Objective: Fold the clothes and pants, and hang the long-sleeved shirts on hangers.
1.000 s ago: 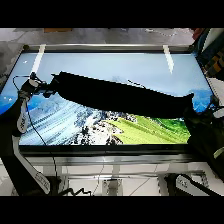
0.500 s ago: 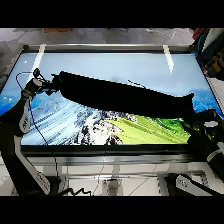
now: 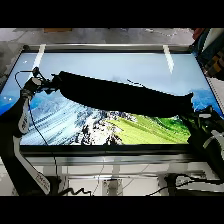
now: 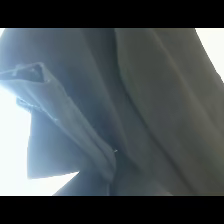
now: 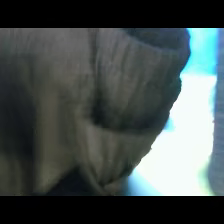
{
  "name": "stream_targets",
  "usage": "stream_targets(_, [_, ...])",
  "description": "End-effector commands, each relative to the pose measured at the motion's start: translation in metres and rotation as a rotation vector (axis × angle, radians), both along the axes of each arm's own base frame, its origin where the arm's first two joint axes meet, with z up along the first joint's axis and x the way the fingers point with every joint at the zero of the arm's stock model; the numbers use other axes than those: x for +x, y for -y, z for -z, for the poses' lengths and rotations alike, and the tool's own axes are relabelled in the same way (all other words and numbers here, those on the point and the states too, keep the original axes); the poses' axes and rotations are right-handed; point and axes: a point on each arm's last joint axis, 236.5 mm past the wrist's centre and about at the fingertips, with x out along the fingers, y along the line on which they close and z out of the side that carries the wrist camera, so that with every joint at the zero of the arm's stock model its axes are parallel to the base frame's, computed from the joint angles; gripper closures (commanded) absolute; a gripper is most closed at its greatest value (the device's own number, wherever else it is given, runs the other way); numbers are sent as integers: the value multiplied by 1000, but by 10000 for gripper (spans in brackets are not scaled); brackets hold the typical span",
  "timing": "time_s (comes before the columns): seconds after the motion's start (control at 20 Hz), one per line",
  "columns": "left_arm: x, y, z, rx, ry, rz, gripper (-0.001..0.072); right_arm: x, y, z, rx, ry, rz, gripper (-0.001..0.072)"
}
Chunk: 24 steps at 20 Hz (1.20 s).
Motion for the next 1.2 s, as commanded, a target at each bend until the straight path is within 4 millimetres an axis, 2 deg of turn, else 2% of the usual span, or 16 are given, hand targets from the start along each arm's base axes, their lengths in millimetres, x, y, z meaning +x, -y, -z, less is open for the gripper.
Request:
stream_targets(0.0, [2, -10, -35, 17, 53, -11, 696, 37, -1, -33, -99, 71, -75, 688])
stream_targets(0.1, [2, -23, -74, 40, 113, -28, 696, 50, -4, -67, -145, 114, -151, 689])
stream_targets(0.25, [-9, -54, -152, 135, 226, -57, 696, 67, -6, -139, -245, 209, -240, 689])
stream_targets(0.4, [-37, -91, -243, 282, 347, -102, 696, 74, -14, -216, -331, 304, -319, 689])
stream_targets(0.45, [-50, -102, -273, 330, 386, -120, 697, 73, -18, -236, -356, 319, -347, 689])
stream_targets(0.5, [-64, -110, -297, 376, 408, -133, 697, 69, -23, -253, -378, 326, -382, 689])
stream_targets(0.55, [-82, -118, -312, 429, 396, -135, 697, 63, -30, -259, -388, 307, -426, 689])
stream_targets(0.6, [-100, -126, -316, 488, 344, -129, 697, 53, -35, -258, -402, 267, -475, 689])
stream_targets(0.65, [-122, -136, -309, 566, 246, -118, 697, 41, -38, -250, -419, 208, -521, 690])
stream_targets(0.7, [-143, -150, -296, 641, 128, -113, 697, 25, -37, -234, -442, 112, -577, 690])
stream_targets(0.8, [-184, -168, -253, 706, -110, -75, 699, -11, -29, -195, -469, -86, -657, 690])
stream_targets(0.95, [-240, -166, -164, 622, -339, -29, 700, -71, -29, -133, -428, -306, -726, 690])
stream_targets(1.05, [-291, -159, -104, 556, -491, -3, 700, -108, -34, -97, -383, -417, -761, 689])
stream_targets(1.15, [-341, -148, -54, 496, -619, 21, 699, -140, -44, -71, -317, -514, -803, 689])
